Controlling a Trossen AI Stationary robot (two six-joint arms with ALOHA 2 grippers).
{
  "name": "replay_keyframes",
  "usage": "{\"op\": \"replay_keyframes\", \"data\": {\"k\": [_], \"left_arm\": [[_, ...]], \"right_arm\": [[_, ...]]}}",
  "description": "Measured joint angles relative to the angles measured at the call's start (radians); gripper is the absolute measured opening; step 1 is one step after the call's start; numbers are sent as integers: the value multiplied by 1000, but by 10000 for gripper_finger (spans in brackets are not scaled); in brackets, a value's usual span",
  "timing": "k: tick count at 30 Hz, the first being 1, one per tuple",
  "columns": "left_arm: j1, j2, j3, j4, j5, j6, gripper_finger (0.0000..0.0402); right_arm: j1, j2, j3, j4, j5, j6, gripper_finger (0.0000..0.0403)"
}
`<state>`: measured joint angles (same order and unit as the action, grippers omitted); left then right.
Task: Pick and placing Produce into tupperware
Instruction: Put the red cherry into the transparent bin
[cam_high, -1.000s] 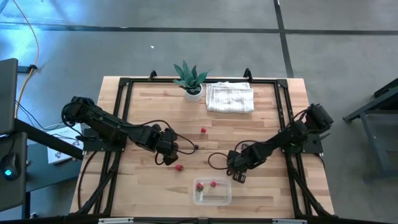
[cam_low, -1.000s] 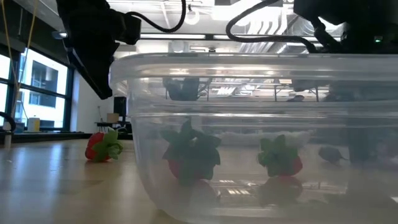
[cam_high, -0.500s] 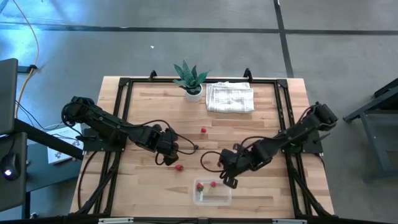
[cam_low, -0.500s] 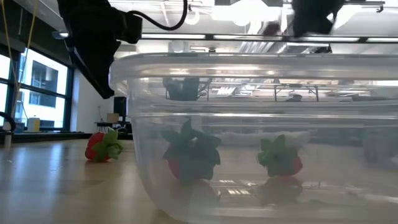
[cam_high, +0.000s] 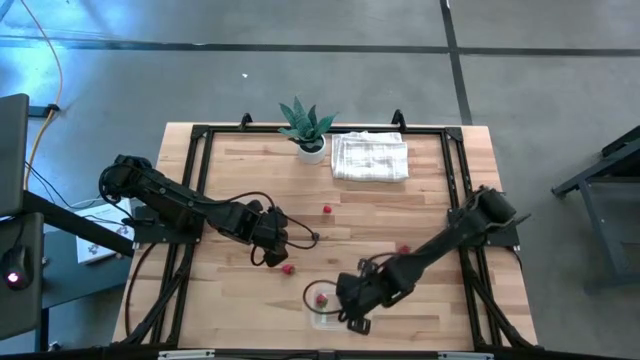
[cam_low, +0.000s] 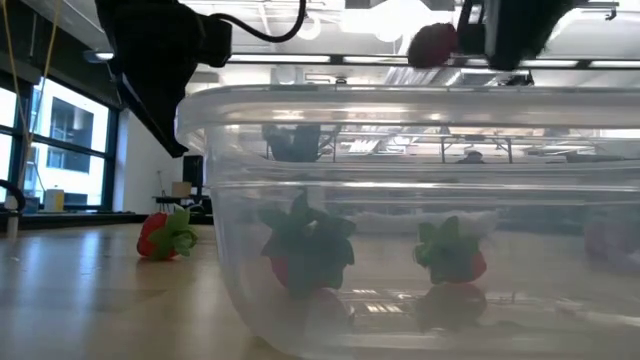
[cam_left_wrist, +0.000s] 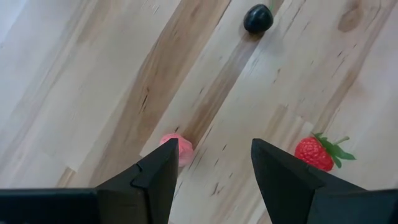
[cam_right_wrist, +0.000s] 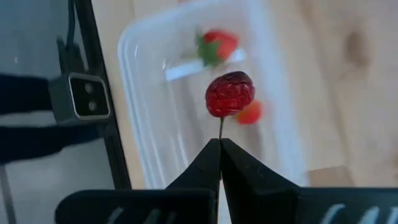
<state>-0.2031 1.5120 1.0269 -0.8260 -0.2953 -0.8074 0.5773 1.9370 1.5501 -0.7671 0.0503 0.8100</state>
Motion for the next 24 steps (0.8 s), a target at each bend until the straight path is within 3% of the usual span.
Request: {"op": "replay_keyframes", "data": {"k": [5,16,24], "left_arm": [[0,0,0,0,4,9,191],[0,0,0,16,24,46,191],[0,0,0,17,24,53,191]], "right_arm": [[2,82,56,-2,-43,-24,0],[-2,87,88,-34,-37,-24,4],[-1,87,88,-71,-41,-15,74]]}}
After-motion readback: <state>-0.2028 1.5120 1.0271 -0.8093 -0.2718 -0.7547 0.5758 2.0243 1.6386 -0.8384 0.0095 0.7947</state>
